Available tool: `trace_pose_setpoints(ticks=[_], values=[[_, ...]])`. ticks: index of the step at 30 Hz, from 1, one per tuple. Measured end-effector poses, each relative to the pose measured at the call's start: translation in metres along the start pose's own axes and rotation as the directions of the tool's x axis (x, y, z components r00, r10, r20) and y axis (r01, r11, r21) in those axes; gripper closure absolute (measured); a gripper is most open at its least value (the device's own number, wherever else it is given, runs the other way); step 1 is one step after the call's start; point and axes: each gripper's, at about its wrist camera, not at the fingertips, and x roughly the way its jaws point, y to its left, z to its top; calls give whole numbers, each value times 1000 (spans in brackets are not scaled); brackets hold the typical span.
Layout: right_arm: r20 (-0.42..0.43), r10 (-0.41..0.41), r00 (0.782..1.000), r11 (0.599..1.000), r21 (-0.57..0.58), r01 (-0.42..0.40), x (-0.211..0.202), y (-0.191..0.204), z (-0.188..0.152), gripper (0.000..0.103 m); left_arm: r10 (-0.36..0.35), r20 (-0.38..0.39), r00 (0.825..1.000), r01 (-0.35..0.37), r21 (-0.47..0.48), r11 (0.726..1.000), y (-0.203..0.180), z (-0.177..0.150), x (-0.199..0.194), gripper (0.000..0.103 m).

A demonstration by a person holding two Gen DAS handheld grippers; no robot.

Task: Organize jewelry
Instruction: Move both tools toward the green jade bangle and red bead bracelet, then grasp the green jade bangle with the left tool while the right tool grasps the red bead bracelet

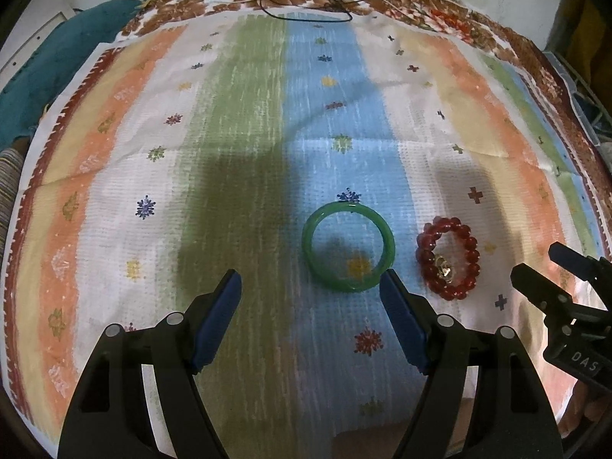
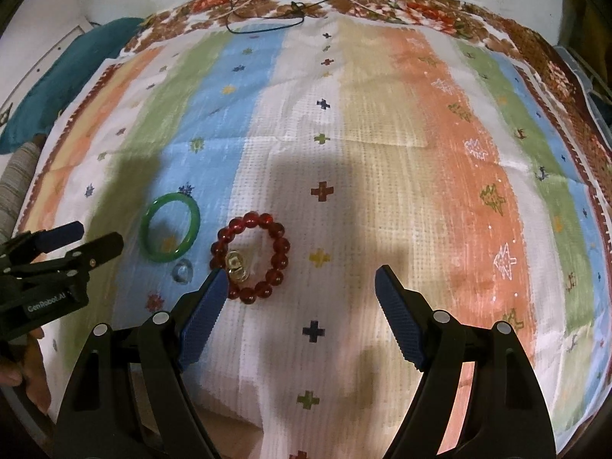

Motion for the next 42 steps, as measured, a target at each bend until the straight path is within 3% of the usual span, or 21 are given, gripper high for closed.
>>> trace_pose_setpoints(ticks=[13,19,21,24,27,29,31,33,35,38,42], values=[[-48,-10,999,1000,-6,9,28,1,7,24,4,-22,1000,-4,8,1000,0,9,20,31],[-70,-23,997,1000,-18,22,42,7,9,24,9,-40,999,-8,20,1000,-1,13,32,40],[-81,-25,996,999,-24,23,47,9,10,33,4,-47,999,-2,36,999,-3,13,36,40],[-94,-35,995,999,-36,31,55,10,10,36,16,-44,999,-13,65,998,-6,13,40,42],[-104,-39,994,999,-38,35,61,9,9,40,24,-68,997,-20,62,998,-4,12,47,52],[-106,-41,994,998,-42,37,63,8,9,42,36,-88,995,-31,62,998,-2,11,52,66],[-107,-45,993,998,-46,41,63,8,8,45,44,-87,995,-38,67,997,-1,9,54,68],[-112,-31,993,999,-45,26,63,7,9,53,37,-81,996,-31,81,996,-1,8,53,72],[-114,-22,993,999,-48,16,63,7,9,64,33,-85,996,-25,88,996,-2,7,53,88],[-122,8,993,999,-50,-14,62,10,8,84,36,-87,996,-28,98,995,-4,7,53,90],[-121,14,993,997,-71,-22,61,16,6,87,40,-93,995,-30,98,995,-6,7,52,93]])
